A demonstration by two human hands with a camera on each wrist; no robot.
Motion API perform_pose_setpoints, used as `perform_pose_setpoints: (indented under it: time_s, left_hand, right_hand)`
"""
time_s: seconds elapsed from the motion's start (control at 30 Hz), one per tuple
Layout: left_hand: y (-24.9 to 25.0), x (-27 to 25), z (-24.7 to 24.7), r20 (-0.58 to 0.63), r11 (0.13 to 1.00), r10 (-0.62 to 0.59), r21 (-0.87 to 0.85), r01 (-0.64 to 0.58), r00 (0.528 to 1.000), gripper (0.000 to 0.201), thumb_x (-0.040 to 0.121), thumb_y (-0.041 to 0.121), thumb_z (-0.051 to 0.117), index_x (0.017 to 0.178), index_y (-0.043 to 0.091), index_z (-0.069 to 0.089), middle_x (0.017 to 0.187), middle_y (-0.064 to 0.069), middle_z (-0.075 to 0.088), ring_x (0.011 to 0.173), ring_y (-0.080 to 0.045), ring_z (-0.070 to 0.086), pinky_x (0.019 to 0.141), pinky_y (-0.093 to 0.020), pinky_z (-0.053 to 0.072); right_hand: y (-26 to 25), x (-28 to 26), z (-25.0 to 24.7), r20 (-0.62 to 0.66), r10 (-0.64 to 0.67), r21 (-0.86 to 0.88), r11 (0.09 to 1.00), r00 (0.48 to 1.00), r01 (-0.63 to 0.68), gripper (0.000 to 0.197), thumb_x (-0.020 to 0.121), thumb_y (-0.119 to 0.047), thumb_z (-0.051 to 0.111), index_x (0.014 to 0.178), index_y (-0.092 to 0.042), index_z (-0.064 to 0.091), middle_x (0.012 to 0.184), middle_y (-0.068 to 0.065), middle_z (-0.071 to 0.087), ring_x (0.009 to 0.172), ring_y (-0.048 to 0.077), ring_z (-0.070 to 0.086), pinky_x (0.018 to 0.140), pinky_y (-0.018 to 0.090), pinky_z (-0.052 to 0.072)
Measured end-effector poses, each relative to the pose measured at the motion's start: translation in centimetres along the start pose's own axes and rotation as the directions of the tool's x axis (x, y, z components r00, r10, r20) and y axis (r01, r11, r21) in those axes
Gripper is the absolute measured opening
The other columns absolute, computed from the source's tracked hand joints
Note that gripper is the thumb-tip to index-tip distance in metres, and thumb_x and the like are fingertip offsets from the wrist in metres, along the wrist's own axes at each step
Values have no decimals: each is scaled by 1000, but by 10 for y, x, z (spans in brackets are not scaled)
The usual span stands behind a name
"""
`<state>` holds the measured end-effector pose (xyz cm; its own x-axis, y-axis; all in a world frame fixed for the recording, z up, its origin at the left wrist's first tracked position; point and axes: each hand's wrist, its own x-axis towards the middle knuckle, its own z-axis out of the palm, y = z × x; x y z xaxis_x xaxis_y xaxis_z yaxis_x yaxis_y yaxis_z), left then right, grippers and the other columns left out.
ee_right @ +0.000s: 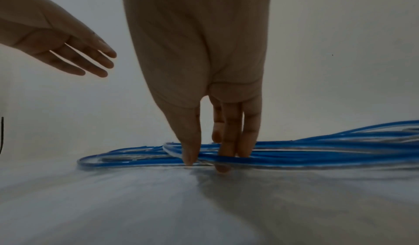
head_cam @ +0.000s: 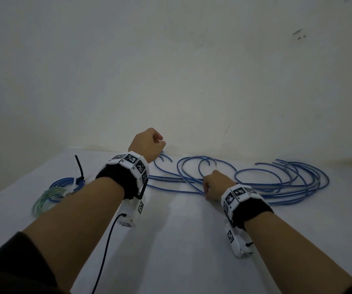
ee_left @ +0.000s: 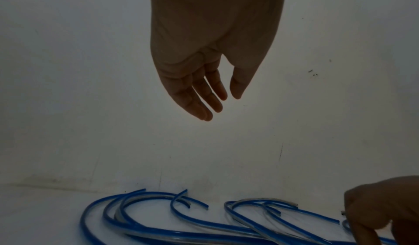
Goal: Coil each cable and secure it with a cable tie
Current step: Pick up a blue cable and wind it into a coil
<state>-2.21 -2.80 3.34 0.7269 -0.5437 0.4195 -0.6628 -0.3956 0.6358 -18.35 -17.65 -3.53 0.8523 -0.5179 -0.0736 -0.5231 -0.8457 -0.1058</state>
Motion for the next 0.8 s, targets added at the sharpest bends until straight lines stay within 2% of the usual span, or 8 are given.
perform_pose_setpoints:
  time_s: [0.07, 0.17, 0.23, 0.3, 0.5, 0.6, 0.7, 0.8]
  left_hand:
    - [2, -3, -3, -7, 1000, 6, -6, -6, 1000, 15, 87, 22, 58, 100, 15, 60, 90, 4, 59, 86, -14, 54, 74, -22, 37]
    - [6, -7, -14, -32, 1000, 19, -24, -19, 999, 16, 87, 23, 59, 100, 15, 61, 91, 3, 59, 87, -14, 55, 75, -24, 40]
    - [11, -11, -23, -61, 999, 36, -38, -38, 997, 13, 87, 24, 58, 96, 15, 61, 92, 1, 61, 88, -16, 57, 77, -27, 45]
    - [15, -16, -33, -104, 997, 59, -36, -63, 993, 10, 88, 24, 58, 90, 14, 61, 93, -1, 63, 88, -19, 58, 79, -29, 47]
    - [20, -32, -56, -152, 995, 83, -46, -90, 985, 8, 87, 24, 58, 84, 17, 59, 93, -1, 65, 90, -19, 59, 80, -29, 46]
    - [20, -42, -62, -144, 994, 85, -53, -94, 986, 7, 87, 24, 59, 85, 17, 59, 93, 0, 66, 90, -17, 59, 79, -26, 44]
    - [20, -48, -66, -135, 993, 87, -67, -97, 987, 7, 87, 24, 59, 87, 17, 61, 95, 0, 66, 91, -17, 59, 79, -26, 45]
    - [22, -51, -69, -131, 993, 87, -72, -97, 988, 7, 87, 23, 58, 88, 17, 61, 95, 0, 66, 90, -15, 58, 77, -24, 43]
  right_hand:
    - [-1, -5, -2, -11, -16, -6, 1000, 1000, 15, 15, 85, -10, 61, 100, -9, 64, 116, 15, 52, 87, 28, 54, 81, 31, 45]
    - [-7, -14, -17, -71, -15, 90, 996, 997, 21, 10, 90, -5, 49, 94, -7, 57, 113, 18, 58, 99, 30, 55, 78, 29, 40]
    - [-14, -19, -30, -159, 8, 176, 984, 987, 21, 9, 91, -4, 44, 86, -10, 48, 107, 17, 57, 89, 25, 50, 72, 29, 36]
    - [-23, -25, -43, -257, 17, 251, 967, 966, 50, 7, 90, -3, 41, 87, -9, 42, 95, 16, 54, 81, 24, 46, 68, 29, 34]
    - [-45, -43, -68, -474, 60, 349, 929, 879, 125, 5, 88, -4, 44, 92, -6, 47, 89, 11, 51, 80, 26, 47, 67, 32, 36]
    - [-53, -53, -76, -562, 84, 375, 913, 823, 163, 10, 87, -5, 47, 95, -2, 51, 86, 10, 50, 77, 25, 47, 65, 31, 35]
    - [-58, -61, -85, -621, 85, 402, 888, 779, 223, 8, 85, -5, 48, 91, -2, 51, 85, 11, 52, 75, 25, 47, 64, 31, 36]
    - [-63, -66, -91, -650, 61, 395, 878, 758, 268, 6, 84, -7, 51, 89, -4, 51, 84, 12, 54, 74, 24, 48, 64, 32, 38]
